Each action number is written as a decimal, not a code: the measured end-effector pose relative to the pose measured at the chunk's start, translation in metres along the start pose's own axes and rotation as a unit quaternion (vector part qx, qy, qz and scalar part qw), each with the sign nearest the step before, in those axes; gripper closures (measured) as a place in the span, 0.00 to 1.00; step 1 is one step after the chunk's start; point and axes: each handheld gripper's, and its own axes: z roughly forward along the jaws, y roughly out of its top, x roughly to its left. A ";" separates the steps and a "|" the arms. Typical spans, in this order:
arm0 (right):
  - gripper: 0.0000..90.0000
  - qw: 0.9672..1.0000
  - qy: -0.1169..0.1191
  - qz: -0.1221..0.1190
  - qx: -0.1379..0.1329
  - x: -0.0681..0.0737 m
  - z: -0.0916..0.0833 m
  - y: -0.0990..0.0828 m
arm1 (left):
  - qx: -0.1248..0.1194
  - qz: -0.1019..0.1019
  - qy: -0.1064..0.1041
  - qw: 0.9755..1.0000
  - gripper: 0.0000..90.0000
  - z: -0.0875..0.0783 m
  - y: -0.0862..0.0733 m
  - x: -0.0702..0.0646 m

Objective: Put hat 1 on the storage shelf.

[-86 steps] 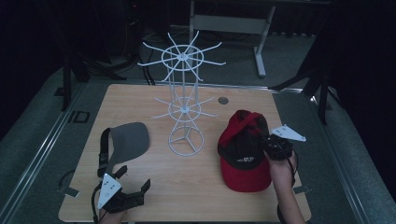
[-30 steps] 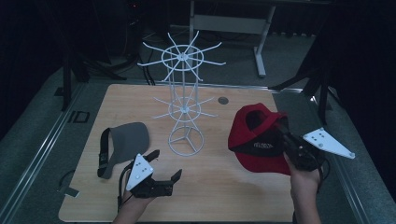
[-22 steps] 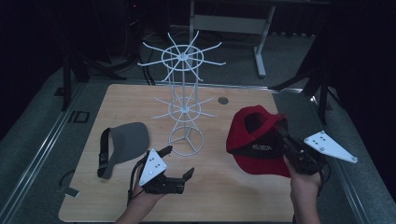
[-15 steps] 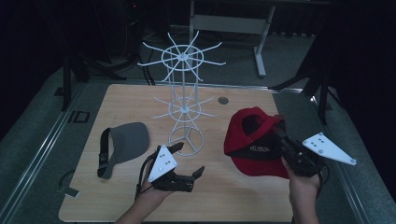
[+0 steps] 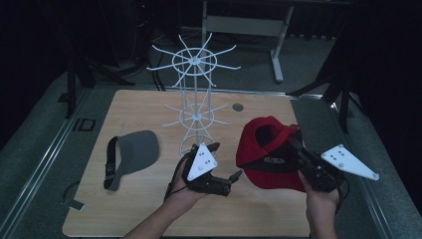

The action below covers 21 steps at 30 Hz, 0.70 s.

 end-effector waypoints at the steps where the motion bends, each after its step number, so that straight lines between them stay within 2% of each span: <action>1: 0.98 1.000 0.002 0.001 -0.001 0.000 -0.001 0.000 | -0.001 0.001 -0.004 1.000 0.07 0.003 0.002 -0.001; 7: 0.98 1.000 0.006 0.003 -0.006 0.004 -0.004 0.001 | 0.003 0.015 -0.005 1.000 0.07 0.020 0.012 -0.009; 10: 0.98 1.000 0.012 0.002 -0.006 0.007 -0.006 0.001 | 0.008 0.013 -0.004 1.000 0.07 0.026 0.017 -0.008; 14: 0.98 1.000 0.021 -0.002 -0.005 0.011 -0.008 0.001 | 0.011 0.023 0.002 1.000 0.08 0.032 0.025 -0.005; 19: 0.98 1.000 0.028 -0.005 -0.010 0.014 -0.010 0.002 | 0.003 0.023 0.018 1.000 0.09 0.034 0.033 -0.002; 21: 0.98 0.999 0.035 -0.007 -0.009 0.018 -0.011 0.002 | -0.003 0.018 0.017 1.000 0.15 0.034 0.035 -0.001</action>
